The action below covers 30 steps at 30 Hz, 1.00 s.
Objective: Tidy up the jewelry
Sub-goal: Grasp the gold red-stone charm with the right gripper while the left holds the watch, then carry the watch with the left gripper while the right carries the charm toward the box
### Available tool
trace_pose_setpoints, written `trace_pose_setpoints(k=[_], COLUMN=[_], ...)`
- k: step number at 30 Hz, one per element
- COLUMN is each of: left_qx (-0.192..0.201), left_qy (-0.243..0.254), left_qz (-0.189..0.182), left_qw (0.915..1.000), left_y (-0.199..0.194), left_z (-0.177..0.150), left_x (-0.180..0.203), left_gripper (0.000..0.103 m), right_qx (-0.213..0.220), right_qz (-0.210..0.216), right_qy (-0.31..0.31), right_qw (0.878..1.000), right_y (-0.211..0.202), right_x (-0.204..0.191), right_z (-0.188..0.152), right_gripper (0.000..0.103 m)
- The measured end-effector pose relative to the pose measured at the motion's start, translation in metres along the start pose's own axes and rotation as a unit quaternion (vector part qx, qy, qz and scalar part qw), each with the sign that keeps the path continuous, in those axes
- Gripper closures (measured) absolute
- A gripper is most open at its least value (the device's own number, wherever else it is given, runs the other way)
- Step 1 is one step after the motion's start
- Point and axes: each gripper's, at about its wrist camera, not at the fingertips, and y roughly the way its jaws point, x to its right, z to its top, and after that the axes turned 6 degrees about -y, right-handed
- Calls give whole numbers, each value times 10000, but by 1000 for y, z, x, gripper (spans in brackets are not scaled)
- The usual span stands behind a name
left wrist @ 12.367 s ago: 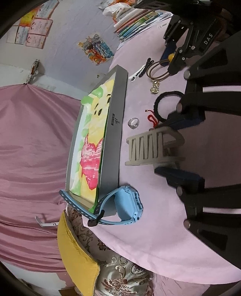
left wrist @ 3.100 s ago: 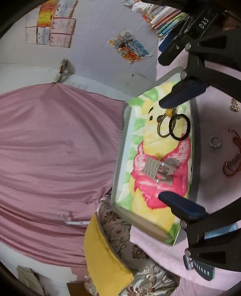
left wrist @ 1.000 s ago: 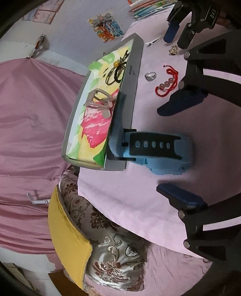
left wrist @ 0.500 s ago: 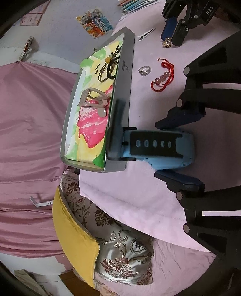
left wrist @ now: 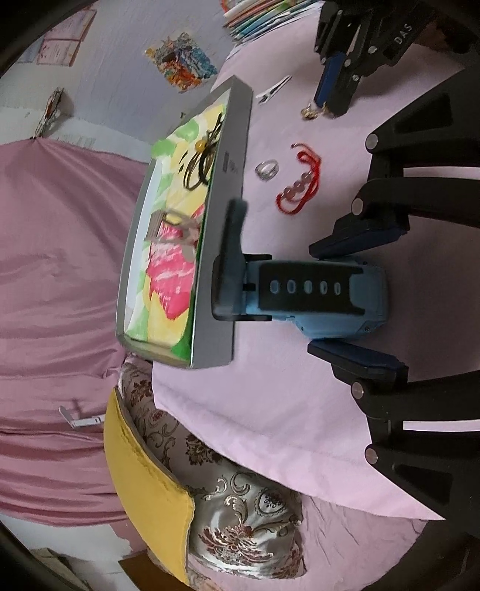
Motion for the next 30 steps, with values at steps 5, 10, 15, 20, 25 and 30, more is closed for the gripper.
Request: trace_pose_setpoints(k=[5, 10, 15, 20, 25, 30], left_qx=[-91, -169, -47, 197, 656, 1293], left_qy=[296, 332, -106, -255, -272, -276], left_qz=[-88, -259, -534, -680, -825, -845], left_qw=[9995, 9990, 9985, 9972, 9941, 9876], left_y=[-5, -11, -15, -19, -30, -43], left_z=[-7, -11, -16, -21, -20, -7], left_x=[9, 9, 1, 2, 7, 14], left_gripper=[61, 61, 61, 61, 61, 61], right_qx=[10, 69, 146, 335, 717, 1355], right_qz=[75, 196, 256, 221, 218, 85], right_qy=[-46, -19, 36, 7, 42, 71], right_qw=[10000, 9998, 9996, 9992, 9972, 9907], right_y=[-2, -2, -1, -5, -16, -33], right_x=[-3, -6, -6, -8, -9, -7], right_z=[-3, -6, -8, -8, 0, 18], right_gripper=[93, 93, 93, 93, 93, 93])
